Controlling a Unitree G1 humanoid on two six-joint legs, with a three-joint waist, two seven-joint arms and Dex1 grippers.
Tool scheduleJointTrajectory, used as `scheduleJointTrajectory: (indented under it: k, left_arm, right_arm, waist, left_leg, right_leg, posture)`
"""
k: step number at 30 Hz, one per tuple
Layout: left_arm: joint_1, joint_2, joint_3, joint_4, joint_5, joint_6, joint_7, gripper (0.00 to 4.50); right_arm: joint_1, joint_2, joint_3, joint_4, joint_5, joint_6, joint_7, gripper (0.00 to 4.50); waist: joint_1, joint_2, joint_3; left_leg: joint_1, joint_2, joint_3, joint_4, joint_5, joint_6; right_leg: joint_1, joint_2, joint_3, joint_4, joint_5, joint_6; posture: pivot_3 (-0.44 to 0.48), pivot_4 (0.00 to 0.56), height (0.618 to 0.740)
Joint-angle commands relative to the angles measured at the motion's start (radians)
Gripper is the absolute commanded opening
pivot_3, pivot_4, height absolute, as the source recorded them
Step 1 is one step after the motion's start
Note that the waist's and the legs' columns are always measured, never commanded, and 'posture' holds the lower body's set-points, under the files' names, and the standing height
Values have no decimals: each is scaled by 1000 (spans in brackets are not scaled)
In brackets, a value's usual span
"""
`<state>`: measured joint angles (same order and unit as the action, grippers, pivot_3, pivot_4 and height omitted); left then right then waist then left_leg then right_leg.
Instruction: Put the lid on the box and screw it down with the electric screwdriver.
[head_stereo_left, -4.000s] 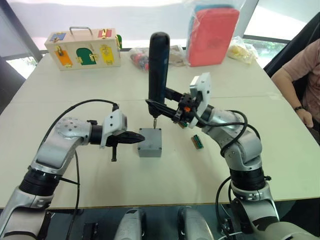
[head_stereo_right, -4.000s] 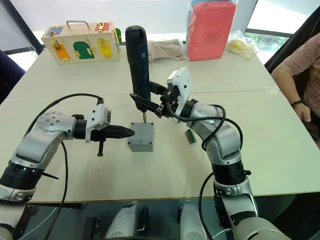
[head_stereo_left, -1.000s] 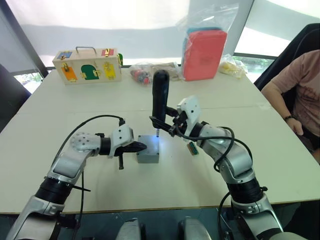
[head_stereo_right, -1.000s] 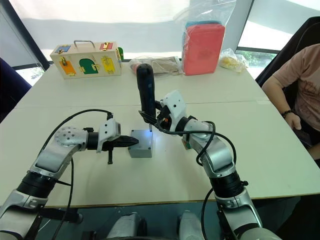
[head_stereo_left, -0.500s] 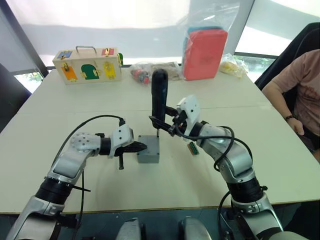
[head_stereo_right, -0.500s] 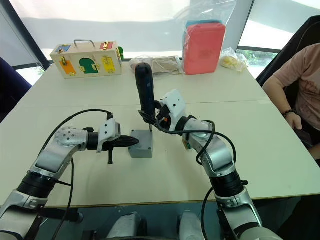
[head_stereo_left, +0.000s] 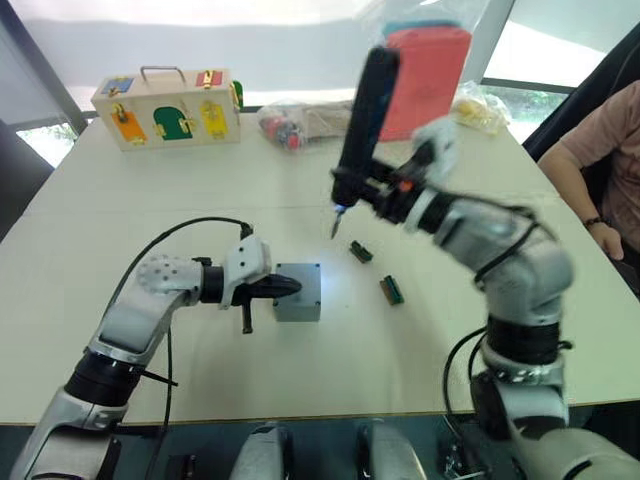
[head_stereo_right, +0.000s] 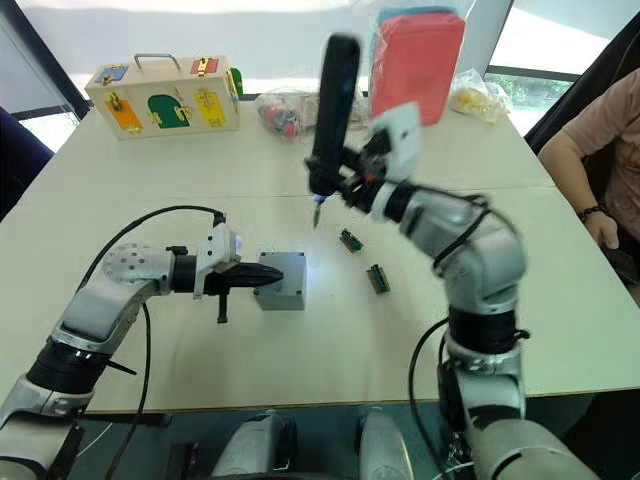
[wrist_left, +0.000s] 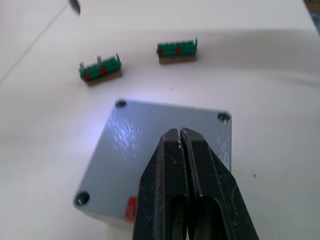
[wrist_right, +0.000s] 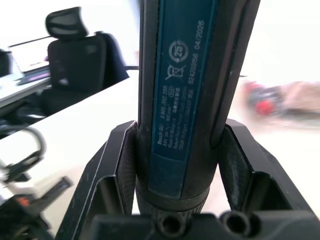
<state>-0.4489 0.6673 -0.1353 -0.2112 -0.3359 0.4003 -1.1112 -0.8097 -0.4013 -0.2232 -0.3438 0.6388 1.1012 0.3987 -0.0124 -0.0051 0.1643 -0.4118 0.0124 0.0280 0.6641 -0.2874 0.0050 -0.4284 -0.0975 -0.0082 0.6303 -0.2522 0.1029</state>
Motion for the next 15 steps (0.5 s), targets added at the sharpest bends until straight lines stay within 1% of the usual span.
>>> scheduleJointTrajectory:
  k: [1,6,7,9,12,15]
  left_arm:
    - [-29,30,63,-88,-59,38,4,0]
    - [-39,67,106,-148,-118,89,5,0]
    - [-34,77,123,-162,-134,97,4,0]
    - [-25,90,141,-182,-151,108,6,0]
    - [-14,98,146,-196,-156,113,21,0]
    - [-8,99,149,-212,-161,119,37,0]
  right_arm:
    - [-67,-130,-49,13,41,218,-24,1855]
    - [-102,-326,39,93,33,401,33,1855]
    - [-108,-398,110,155,20,445,61,1855]
    - [-116,-495,219,247,-8,481,102,1855]
    - [-127,-560,342,344,-36,485,148,1855]
    - [-136,-566,413,430,-73,488,158,1855]
  waist:
    - [0,-1,2]
    - [-3,0,13]
    - [-3,1,15]
    - [-3,2,18]
    - [-1,0,20]
    - [-6,-1,23]
  left_leg:
    - [0,0,0,0,0,0]
    - [0,0,0,0,0,1]
    - [0,-1,0,0,0,1]
    - [0,-1,0,1,0,1]
    - [0,-1,0,1,0,1]
    - [0,-1,0,1,0,1]
  right_leg:
    - [0,0,0,0,0,0]
    - [0,1,0,0,0,0]
    - [0,1,0,0,0,0]
    - [0,2,0,0,0,0]
    - [0,3,0,0,0,0]
    - [0,3,0,0,0,0]
  posture:
    - [0,150,730]
    - [0,150,730]
    - [0,150,730]
    - [0,150,730]
    - [0,150,730]
    - [0,150,730]
